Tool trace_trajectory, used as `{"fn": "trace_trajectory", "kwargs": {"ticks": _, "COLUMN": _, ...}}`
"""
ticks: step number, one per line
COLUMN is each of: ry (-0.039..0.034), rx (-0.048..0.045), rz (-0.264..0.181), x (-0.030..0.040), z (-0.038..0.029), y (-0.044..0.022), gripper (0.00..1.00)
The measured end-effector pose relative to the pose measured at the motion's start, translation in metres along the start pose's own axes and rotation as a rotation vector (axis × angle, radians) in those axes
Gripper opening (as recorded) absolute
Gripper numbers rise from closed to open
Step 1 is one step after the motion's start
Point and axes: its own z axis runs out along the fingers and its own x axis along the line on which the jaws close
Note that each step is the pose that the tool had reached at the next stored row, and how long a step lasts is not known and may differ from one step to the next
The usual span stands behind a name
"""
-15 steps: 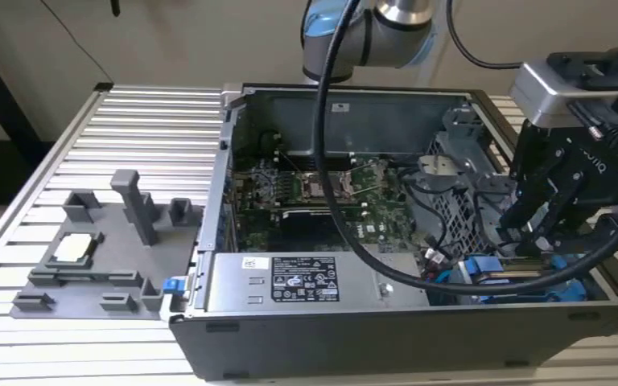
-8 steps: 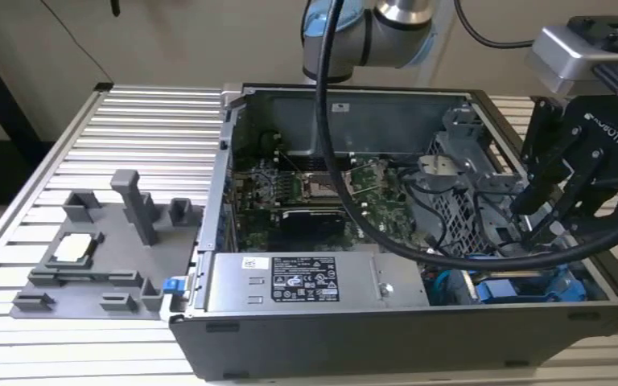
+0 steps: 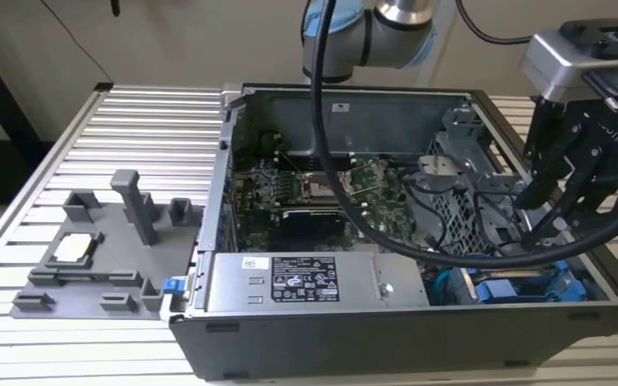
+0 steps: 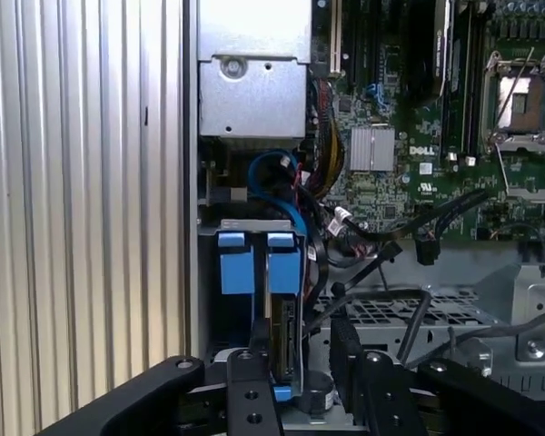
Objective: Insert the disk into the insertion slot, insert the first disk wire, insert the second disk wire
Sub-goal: 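Insert the disk into the insertion slot, then insert the first disk wire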
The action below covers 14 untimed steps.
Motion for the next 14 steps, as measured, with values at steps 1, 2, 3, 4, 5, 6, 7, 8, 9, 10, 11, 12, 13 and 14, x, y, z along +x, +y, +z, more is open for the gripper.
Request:
{"fn": "trace_trajectory", "kwargs": {"ticks": 1, "ry": -0.0086, "rx": 0.0124, "rz": -0.001, "x": -0.0001, "z": 0.0000, "y": 0.0006, "gripper": 0.40}}
{"fn": "trace_trajectory", "kwargs": {"ticks": 2, "ry": -0.0172, "rx": 0.0255, "rz": -0.001, "x": -0.0001, "z": 0.0000, "y": 0.0010, "gripper": 0.40}}
{"fn": "trace_trajectory", "kwargs": {"ticks": 3, "ry": -0.0249, "rx": 0.0397, "rz": -0.002, "x": -0.0002, "z": -0.0001, "y": 0.0013, "gripper": 0.40}}
{"fn": "trace_trajectory", "kwargs": {"ticks": 4, "ry": -0.0304, "rx": 0.0561, "rz": -0.003, "x": -0.0002, "z": -0.0001, "y": 0.0018, "gripper": 0.40}}
{"fn": "trace_trajectory", "kwargs": {"ticks": 5, "ry": -0.0338, "rx": 0.0712, "rz": -0.005, "x": -0.0003, "z": -0.0001, "y": 0.0023, "gripper": 0.40}}
{"fn": "trace_trajectory", "kwargs": {"ticks": 6, "ry": -0.0344, "rx": 0.0793, "rz": -0.007, "x": -0.0006, "z": 0.0008, "y": 0.0027, "gripper": 0.40}}
{"fn": "trace_trajectory", "kwargs": {"ticks": 7, "ry": -0.0347, "rx": 0.0834, "rz": -0.013, "x": -0.0011, "z": 0.0022, "y": 0.0029, "gripper": 0.40}}
{"fn": "trace_trajectory", "kwargs": {"ticks": 8, "ry": -0.0345, "rx": 0.0831, "rz": -0.024, "x": -0.0017, "z": 0.0032, "y": 0.0029, "gripper": 0.40}}
{"fn": "trace_trajectory", "kwargs": {"ticks": 9, "ry": -0.0355, "rx": 0.0822, "rz": -0.038, "x": -0.0021, "z": 0.0045, "y": 0.0029, "gripper": 0.40}}
{"fn": "trace_trajectory", "kwargs": {"ticks": 10, "ry": -0.0366, "rx": 0.0824, "rz": -0.053, "x": -0.0022, "z": 0.0056, "y": 0.0030, "gripper": 0.40}}
{"fn": "trace_trajectory", "kwargs": {"ticks": 11, "ry": -0.0385, "rx": 0.0852, "rz": -0.064, "x": -0.0022, "z": 0.0060, "y": 0.0030, "gripper": 0.40}}
{"fn": "trace_trajectory", "kwargs": {"ticks": 12, "ry": -0.0452, "rx": 0.0899, "rz": -0.071, "x": -0.0022, "z": 0.0060, "y": 0.0031, "gripper": 0.40}}
{"fn": "trace_trajectory", "kwargs": {"ticks": 13, "ry": -0.0551, "rx": 0.0946, "rz": -0.075, "x": -0.0023, "z": 0.0061, "y": 0.0030, "gripper": 0.40}}
{"fn": "trace_trajectory", "kwargs": {"ticks": 14, "ry": -0.0662, "rx": 0.0993, "rz": -0.079, "x": -0.0023, "z": 0.0061, "y": 0.0030, "gripper": 0.40}}
